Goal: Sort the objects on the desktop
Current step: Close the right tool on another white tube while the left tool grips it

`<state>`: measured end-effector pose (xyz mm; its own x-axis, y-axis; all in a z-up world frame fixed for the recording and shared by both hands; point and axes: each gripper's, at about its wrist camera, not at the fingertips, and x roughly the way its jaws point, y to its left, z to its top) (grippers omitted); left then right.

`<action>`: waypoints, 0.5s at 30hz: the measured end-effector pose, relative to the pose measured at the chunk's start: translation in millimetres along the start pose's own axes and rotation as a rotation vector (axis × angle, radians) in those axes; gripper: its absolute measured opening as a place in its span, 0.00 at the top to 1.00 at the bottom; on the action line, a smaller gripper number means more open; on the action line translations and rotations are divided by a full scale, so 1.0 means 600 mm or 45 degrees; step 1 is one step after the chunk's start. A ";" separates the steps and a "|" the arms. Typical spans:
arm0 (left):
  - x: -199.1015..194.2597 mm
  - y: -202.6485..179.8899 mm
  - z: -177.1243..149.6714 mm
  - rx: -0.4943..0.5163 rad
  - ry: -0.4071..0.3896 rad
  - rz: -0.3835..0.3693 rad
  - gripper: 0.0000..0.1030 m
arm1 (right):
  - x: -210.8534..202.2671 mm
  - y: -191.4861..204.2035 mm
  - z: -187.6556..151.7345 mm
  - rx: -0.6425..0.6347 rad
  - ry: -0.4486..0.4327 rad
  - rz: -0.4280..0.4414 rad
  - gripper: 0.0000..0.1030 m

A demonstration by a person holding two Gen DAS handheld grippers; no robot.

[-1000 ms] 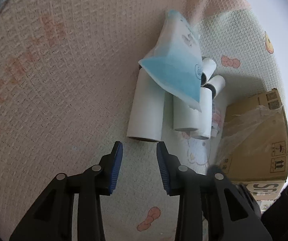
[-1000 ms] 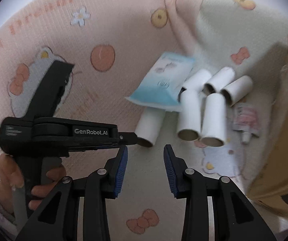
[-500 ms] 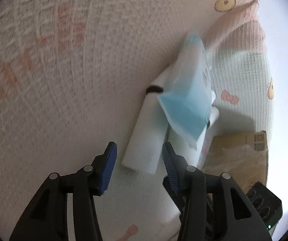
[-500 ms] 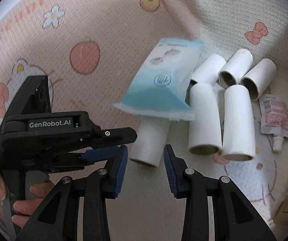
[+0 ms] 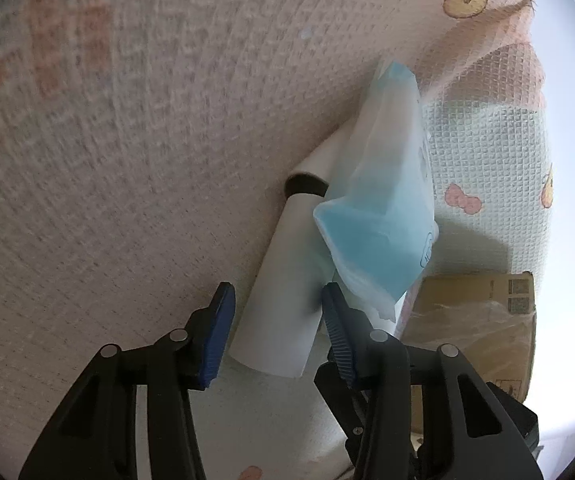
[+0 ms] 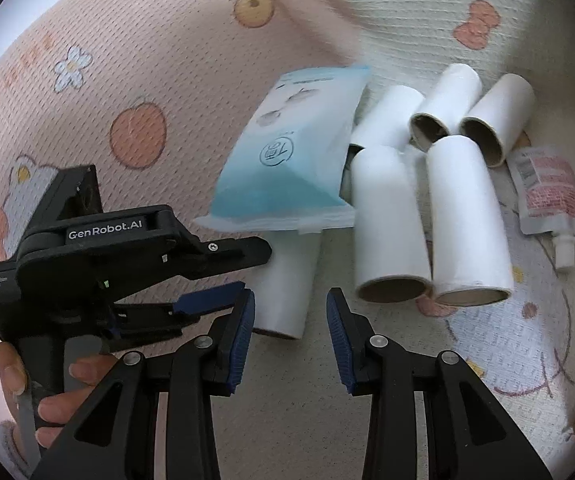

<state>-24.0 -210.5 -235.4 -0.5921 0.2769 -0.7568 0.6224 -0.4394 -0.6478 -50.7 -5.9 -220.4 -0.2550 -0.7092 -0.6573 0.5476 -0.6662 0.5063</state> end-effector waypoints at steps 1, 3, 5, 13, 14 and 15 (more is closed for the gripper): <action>0.005 -0.005 -0.004 0.005 0.003 0.000 0.53 | -0.001 -0.002 -0.002 0.007 0.000 0.010 0.67; 0.008 -0.010 -0.006 0.018 0.026 -0.012 0.57 | 0.000 -0.002 -0.003 0.010 0.008 0.028 0.68; 0.012 -0.014 -0.005 0.021 0.048 -0.012 0.58 | 0.006 0.001 -0.005 0.003 0.028 0.031 0.67; 0.015 -0.024 -0.030 0.064 0.083 0.012 0.59 | 0.019 -0.015 -0.007 0.054 0.089 0.061 0.68; 0.010 -0.022 -0.033 0.076 0.081 0.022 0.59 | 0.019 -0.015 -0.008 0.053 0.098 0.063 0.67; 0.007 -0.024 -0.039 0.094 0.081 0.036 0.59 | 0.017 -0.014 -0.010 0.050 0.106 0.056 0.67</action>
<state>-23.6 -183.2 -231.6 -0.5400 0.3161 -0.7800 0.5972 -0.5092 -0.6198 -53.2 -6.3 -234.9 -0.1634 -0.7177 -0.6769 0.5248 -0.6442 0.5564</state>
